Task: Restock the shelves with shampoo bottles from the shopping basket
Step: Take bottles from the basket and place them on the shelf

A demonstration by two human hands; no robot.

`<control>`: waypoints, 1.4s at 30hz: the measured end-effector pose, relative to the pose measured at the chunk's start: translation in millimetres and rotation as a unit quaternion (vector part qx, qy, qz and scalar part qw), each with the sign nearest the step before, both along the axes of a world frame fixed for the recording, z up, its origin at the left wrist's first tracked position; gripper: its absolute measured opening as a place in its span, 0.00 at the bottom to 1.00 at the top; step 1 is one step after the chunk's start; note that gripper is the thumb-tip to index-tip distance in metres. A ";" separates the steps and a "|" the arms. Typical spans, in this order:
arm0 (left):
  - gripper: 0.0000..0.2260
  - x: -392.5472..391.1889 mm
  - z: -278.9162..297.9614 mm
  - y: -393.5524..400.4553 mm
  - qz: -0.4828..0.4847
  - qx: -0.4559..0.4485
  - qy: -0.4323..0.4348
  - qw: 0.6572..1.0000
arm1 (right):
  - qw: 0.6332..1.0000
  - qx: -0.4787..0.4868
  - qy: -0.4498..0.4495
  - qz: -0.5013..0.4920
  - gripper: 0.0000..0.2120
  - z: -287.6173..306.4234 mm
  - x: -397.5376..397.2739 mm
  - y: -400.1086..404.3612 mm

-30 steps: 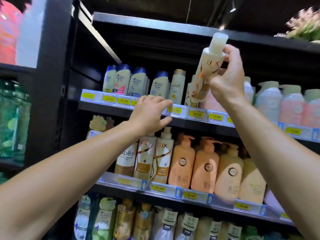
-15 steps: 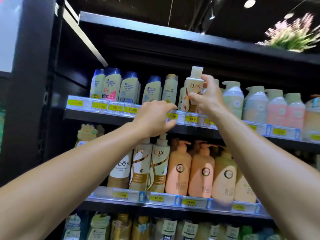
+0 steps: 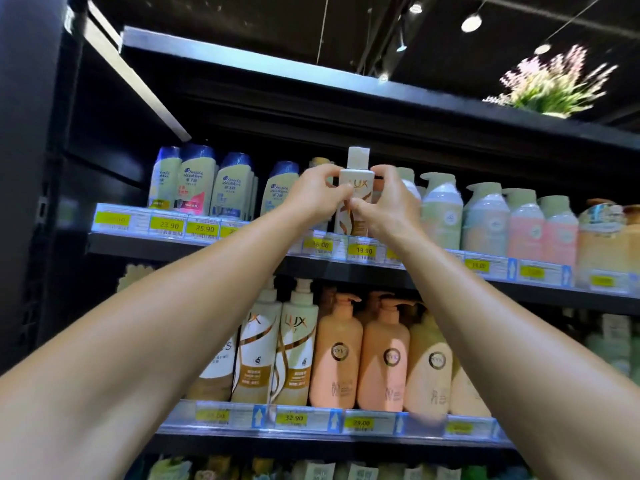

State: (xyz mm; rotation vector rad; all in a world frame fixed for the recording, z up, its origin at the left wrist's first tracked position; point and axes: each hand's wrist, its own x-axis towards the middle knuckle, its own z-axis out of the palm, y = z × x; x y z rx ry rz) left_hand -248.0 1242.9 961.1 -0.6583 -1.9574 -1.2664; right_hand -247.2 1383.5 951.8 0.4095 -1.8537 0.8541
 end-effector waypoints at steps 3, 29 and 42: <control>0.16 -4.4 -2.0 5.4 -0.053 0.037 -0.043 0.997 | 0.999 0.035 -0.020 -0.008 0.25 2.4 1.7 6.1; 0.11 -11.2 5.6 42.7 0.109 0.001 -0.060 0.992 | 0.946 0.308 0.027 -0.098 0.36 -78.8 15.5 90.3; 0.27 32.5 -31.6 32.1 0.260 -0.117 0.041 0.957 | 0.951 0.296 0.036 -0.081 0.34 -82.4 21.7 102.8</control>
